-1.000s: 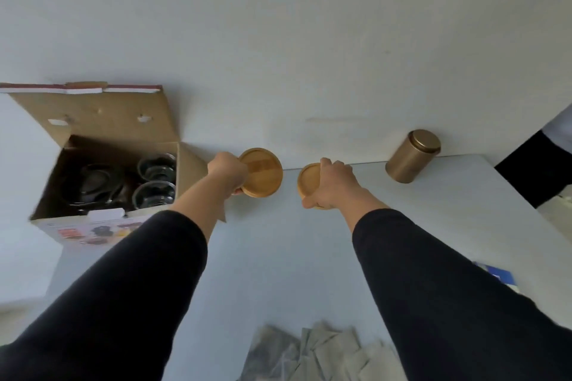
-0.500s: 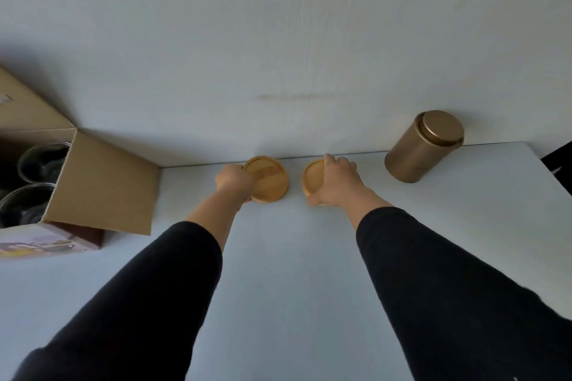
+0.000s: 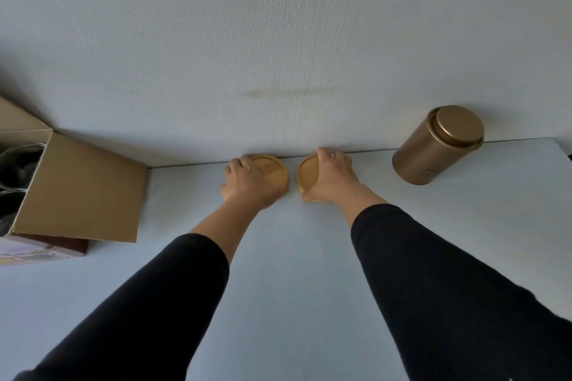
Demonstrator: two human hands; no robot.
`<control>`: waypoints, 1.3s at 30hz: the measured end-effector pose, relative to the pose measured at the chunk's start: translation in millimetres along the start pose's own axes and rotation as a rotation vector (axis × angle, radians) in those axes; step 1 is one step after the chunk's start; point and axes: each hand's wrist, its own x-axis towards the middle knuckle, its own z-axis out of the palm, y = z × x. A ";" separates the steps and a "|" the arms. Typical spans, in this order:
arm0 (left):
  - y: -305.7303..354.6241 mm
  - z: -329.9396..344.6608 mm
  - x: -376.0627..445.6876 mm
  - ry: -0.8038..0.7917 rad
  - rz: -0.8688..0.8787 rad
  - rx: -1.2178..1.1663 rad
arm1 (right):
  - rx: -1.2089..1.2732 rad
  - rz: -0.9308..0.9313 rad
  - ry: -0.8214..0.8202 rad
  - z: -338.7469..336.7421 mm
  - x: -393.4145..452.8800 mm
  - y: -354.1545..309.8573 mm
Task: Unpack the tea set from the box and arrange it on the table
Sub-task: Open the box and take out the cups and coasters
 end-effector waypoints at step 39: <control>-169.3 -192.4 -94.3 0.235 0.169 0.029 | 0.000 -0.169 0.188 -29.1 -160.1 -191.7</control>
